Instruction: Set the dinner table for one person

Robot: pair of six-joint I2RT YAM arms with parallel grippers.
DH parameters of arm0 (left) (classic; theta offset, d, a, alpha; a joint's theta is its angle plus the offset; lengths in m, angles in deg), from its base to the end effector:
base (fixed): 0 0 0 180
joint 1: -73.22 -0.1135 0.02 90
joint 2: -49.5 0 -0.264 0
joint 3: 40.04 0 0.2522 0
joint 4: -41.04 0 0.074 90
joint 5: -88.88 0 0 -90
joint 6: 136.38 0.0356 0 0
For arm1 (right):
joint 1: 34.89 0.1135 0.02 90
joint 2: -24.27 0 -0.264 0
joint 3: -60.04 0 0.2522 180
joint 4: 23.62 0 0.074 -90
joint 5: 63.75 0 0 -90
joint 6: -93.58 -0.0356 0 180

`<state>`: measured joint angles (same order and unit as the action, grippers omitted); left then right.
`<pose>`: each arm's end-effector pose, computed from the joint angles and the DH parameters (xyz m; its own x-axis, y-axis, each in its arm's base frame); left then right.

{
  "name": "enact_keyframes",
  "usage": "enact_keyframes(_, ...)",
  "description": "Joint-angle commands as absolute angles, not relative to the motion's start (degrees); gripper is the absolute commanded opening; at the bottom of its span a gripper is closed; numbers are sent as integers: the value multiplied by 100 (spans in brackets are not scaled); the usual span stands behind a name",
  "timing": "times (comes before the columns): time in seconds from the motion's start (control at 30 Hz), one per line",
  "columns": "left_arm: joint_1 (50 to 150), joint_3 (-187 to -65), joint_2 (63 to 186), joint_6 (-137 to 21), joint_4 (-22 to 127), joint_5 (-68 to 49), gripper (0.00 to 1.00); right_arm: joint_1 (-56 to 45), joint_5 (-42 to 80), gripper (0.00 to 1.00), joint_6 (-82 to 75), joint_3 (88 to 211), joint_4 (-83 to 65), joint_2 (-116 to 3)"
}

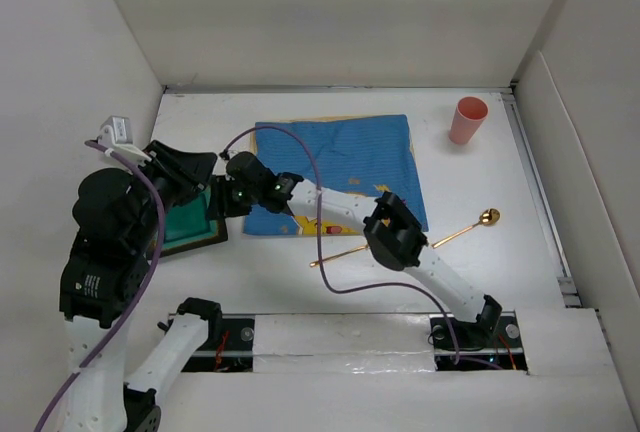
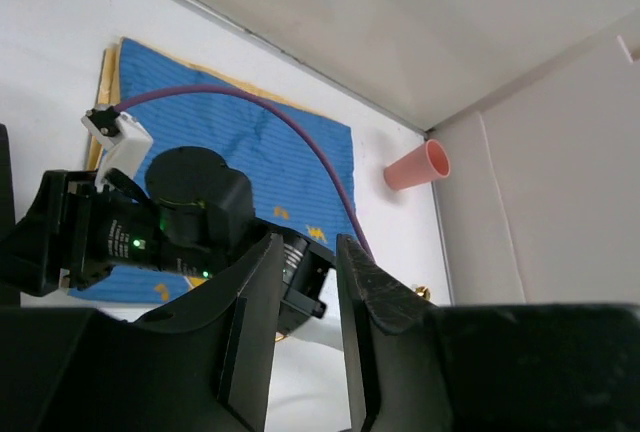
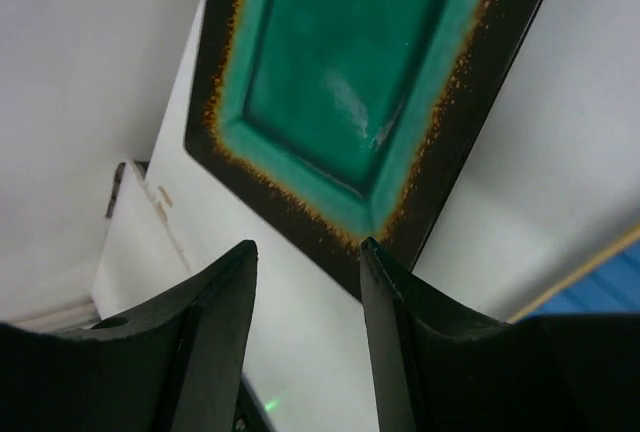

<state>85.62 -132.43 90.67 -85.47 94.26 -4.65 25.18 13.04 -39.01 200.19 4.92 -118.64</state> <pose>0.0862 -0.0212 0.4801 -0.1995 -0.6005 -0.7743 0.1915 0.7511 -0.6318 0.2800 0.5027 0.2041 -0.8277 -0.1173 -0.5487 -0.5175 0.5377 0.6657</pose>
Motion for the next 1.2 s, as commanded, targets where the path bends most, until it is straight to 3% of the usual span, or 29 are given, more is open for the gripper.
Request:
enact_keyframes(0.0,8579,-13466,9099,-8242,9690,-657,26,2522,1693,52,-3975,20842,1009,-12303)
enact_keyframes(0.13,8639,-13501,9020,-8136,9760,-648,28,2522,1781,54,-4054,21354,1350,-12751)
enact_keyframes(0.37,8693,-13343,8941,-8136,9813,-710,29,2522,1825,51,-4142,20933,1167,-12664)
enact_keyframes(0.43,8806,-13361,8958,-8119,9813,-631,29,2575,1703,47,-3993,20149,436,-12079)
enact_keyframes(0.6,8860,-13299,8967,-8118,9786,-561,28,2514,2009,48,-3852,20010,411,-11636)
enact_keyframes(1.17,8860,-13044,8958,-8092,9874,-402,29,2496,1184,51,-4169,21240,736,-13156)
